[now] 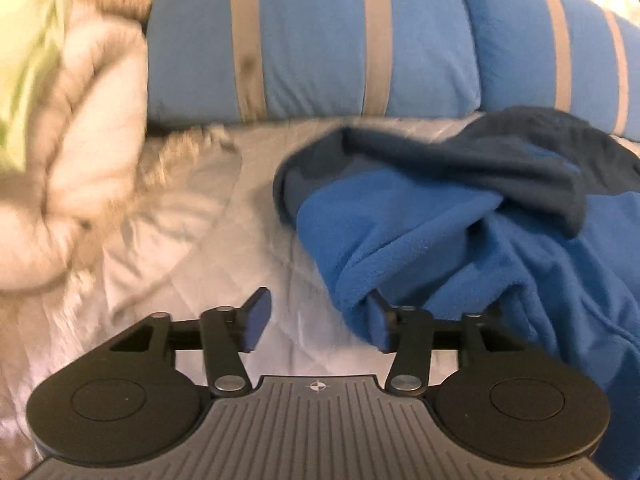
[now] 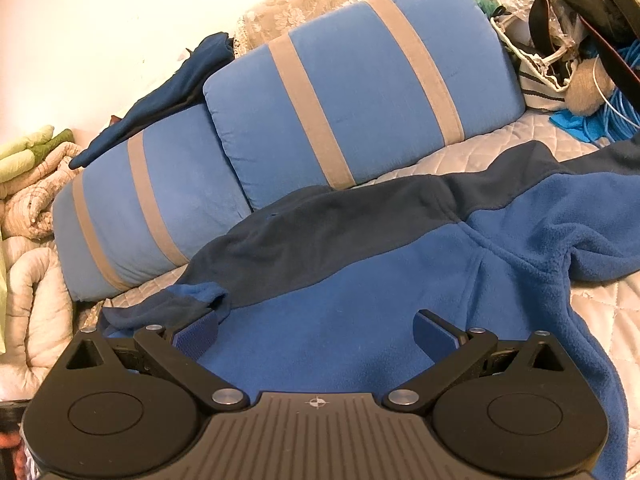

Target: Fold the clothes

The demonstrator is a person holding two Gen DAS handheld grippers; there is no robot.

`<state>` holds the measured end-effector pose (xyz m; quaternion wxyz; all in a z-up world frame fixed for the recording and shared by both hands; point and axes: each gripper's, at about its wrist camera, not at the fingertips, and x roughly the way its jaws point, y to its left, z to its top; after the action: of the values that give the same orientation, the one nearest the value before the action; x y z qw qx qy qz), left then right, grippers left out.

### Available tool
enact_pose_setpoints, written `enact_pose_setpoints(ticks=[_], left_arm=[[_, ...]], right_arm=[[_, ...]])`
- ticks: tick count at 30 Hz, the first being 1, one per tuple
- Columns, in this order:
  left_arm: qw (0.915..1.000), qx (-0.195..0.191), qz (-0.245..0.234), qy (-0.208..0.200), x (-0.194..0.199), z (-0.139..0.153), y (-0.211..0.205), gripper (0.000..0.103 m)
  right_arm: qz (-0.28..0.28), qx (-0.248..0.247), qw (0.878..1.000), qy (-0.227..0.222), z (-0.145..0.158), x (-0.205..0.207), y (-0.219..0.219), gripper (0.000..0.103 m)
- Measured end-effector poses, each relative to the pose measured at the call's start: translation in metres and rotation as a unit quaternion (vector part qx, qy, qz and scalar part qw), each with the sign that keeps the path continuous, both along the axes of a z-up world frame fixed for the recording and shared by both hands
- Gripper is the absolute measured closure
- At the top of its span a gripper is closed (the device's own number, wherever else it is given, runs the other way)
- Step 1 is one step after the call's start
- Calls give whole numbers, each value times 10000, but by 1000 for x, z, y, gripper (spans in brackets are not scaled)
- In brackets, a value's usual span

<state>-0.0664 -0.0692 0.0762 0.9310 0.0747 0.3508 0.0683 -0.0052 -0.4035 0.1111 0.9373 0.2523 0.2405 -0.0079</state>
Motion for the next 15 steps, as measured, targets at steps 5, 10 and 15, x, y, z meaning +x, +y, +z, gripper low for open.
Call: enact_pose_setpoints(ticks=[5, 10, 15], left_arm=[[9981, 13, -513, -351, 7, 25, -36, 30], [9905, -591, -1215, -273, 33, 29, -71, 30], [9769, -1030, -1850, 293, 74, 7, -107, 30]], right_arm=[[4, 49, 10000, -12, -1, 0, -1, 0], [-1, 65, 10000, -25, -1, -1, -2, 0], [4, 52, 10000, -20, -1, -1, -1, 0]])
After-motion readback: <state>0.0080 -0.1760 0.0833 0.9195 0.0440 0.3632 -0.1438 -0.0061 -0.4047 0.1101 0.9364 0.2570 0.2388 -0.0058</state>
